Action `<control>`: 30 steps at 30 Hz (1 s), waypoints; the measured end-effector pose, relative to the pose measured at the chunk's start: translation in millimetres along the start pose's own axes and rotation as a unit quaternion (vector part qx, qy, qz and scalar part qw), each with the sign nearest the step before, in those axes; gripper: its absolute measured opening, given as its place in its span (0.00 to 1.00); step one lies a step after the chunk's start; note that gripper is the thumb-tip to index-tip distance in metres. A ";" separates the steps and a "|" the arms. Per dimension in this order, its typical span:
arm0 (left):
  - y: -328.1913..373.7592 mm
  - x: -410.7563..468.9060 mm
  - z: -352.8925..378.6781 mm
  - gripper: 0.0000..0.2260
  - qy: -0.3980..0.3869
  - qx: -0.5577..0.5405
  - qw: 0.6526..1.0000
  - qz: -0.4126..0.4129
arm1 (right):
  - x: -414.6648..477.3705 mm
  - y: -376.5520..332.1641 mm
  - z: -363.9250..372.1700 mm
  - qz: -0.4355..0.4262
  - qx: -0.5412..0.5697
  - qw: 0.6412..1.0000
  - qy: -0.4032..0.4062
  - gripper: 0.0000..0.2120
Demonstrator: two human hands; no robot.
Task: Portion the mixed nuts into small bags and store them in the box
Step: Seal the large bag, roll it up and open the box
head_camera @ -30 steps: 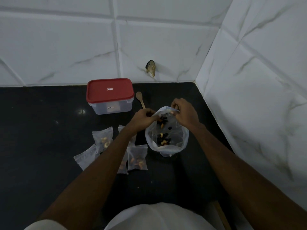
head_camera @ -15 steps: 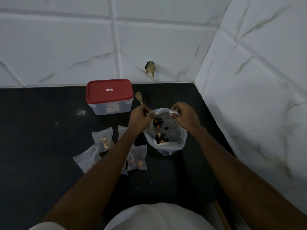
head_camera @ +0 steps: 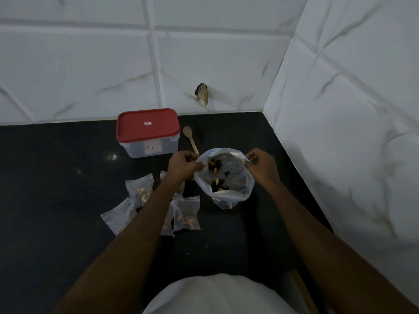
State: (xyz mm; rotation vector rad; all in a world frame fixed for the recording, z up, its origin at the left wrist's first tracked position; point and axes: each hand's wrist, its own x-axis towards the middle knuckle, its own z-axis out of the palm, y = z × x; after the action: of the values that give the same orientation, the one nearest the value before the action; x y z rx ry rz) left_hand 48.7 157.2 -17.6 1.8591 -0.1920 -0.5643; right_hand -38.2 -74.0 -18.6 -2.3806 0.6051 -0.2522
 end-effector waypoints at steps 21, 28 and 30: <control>-6.8 -35.9 0.3 0.07 -0.080 -0.254 0.957 -0.114 | -34.0 7.0 -7.3 0.255 0.375 0.866 -0.212 0.17; -6.4 -30.9 22.8 0.06 0.145 0.047 0.988 0.019 | -44.5 6.7 -7.3 0.263 0.417 0.843 -0.214 0.17; -4.2 -32.7 24.5 0.06 0.161 0.095 0.981 0.043 | -46.9 5.2 -5.5 0.266 0.425 0.839 -0.211 0.16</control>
State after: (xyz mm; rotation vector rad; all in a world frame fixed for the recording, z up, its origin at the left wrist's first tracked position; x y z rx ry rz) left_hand 8.1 151.0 -18.4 2.0873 -0.1117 -0.1851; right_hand -82.9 -57.8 -18.9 -1.2784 0.7135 0.2211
